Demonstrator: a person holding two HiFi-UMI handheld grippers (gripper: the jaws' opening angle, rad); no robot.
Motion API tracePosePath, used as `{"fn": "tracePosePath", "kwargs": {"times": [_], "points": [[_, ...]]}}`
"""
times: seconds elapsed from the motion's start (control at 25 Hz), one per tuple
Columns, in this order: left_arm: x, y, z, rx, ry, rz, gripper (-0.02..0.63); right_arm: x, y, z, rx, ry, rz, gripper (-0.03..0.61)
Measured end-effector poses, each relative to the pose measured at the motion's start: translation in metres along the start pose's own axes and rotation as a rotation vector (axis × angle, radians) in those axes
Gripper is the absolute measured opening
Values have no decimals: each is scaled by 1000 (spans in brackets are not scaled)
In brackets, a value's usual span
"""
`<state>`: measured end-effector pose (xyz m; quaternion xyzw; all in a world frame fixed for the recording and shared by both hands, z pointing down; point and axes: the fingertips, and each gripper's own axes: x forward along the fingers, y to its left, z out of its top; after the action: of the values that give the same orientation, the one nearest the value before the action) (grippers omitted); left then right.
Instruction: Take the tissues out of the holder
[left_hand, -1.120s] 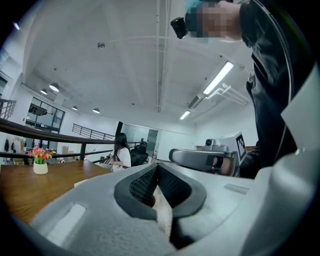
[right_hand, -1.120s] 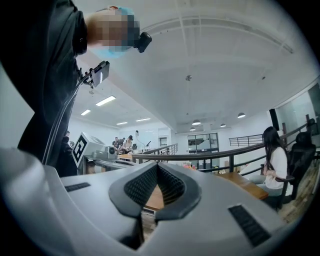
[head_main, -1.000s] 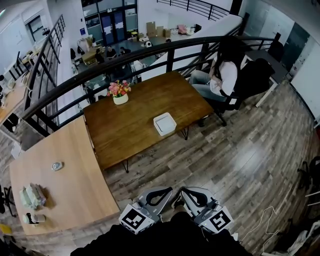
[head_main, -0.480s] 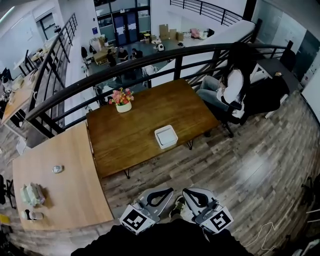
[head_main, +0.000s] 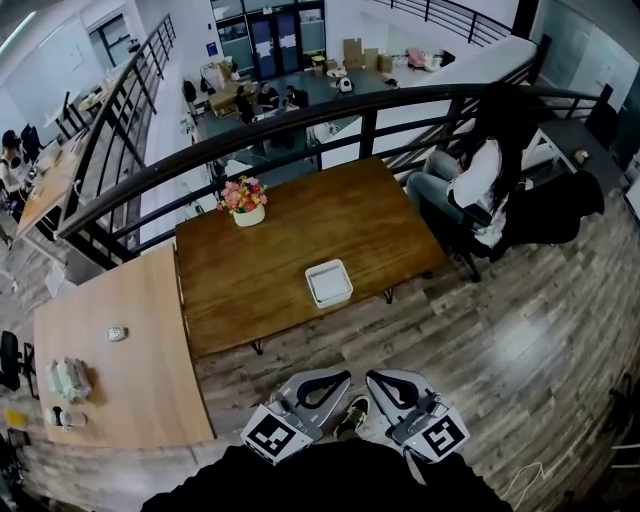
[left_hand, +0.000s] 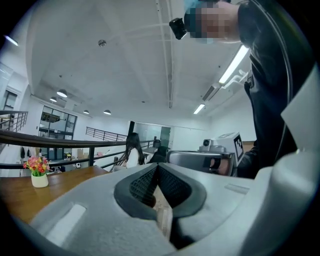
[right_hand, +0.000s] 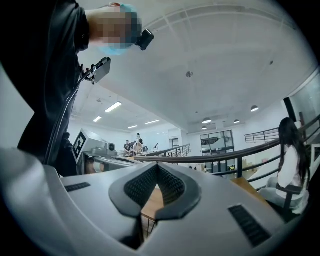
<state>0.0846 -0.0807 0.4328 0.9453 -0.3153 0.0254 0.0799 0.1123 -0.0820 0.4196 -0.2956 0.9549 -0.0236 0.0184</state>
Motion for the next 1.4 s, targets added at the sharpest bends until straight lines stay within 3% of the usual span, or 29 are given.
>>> {"fn": "tracePosePath", "kwargs": {"times": [0.44,0.96,1.4], "points": [[69,9,7,-13,28,64,-5,-16,-70,-1,34,0,44,2],[100,31,3,33,57,101,-5,-12,-102,-11,38,0,62,2],[117,101,-16,31,97,90,-5,34,-129,-23,55,41,30,2]]}}
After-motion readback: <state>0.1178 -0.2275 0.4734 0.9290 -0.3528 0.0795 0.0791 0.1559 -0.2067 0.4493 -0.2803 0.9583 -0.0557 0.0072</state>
